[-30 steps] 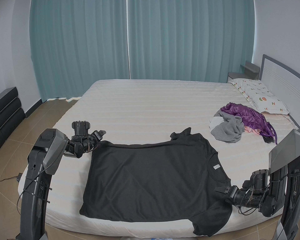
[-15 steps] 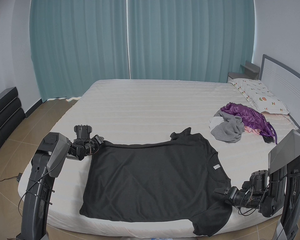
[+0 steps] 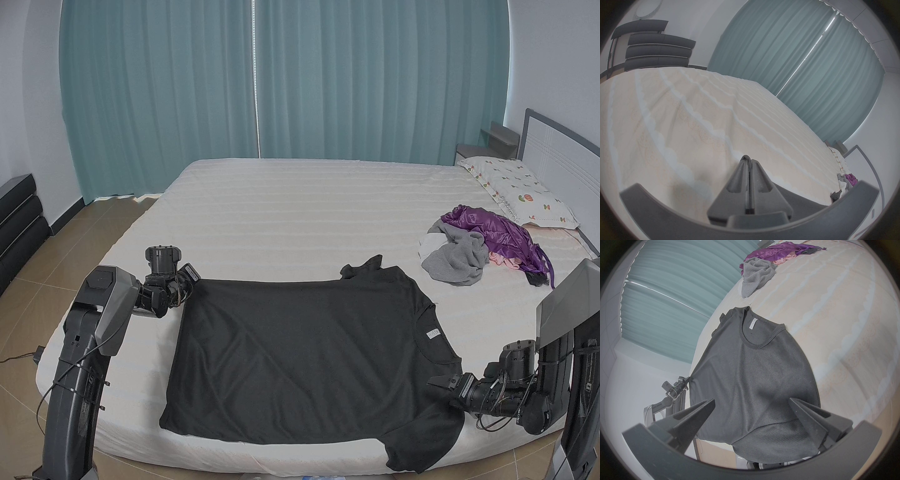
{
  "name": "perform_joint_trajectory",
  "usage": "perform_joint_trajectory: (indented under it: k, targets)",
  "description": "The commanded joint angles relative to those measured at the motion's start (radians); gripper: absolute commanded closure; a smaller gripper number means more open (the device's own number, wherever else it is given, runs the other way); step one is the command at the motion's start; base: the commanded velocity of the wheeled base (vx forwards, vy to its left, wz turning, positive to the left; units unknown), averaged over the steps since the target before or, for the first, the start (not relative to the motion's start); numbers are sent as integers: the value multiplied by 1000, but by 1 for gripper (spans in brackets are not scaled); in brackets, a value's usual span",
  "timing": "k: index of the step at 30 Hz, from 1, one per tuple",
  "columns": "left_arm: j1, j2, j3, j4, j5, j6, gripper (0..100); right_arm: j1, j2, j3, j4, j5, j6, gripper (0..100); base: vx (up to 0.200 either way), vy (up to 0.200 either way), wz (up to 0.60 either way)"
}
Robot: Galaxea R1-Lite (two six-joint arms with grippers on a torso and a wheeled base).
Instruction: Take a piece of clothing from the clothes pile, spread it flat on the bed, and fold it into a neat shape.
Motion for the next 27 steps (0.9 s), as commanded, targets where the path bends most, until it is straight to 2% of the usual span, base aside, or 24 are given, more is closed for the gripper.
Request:
perform_joint_trajectory:
  k: [1, 27]
  targets:
    - [2, 5, -8, -1, 1, 0, 100, 0, 1, 0, -13, -1, 0, 0, 0, 0, 0]
    - [7, 15, -19, -24, 28, 0, 100, 2, 3, 2, -13, 1, 0, 0, 0, 0, 0]
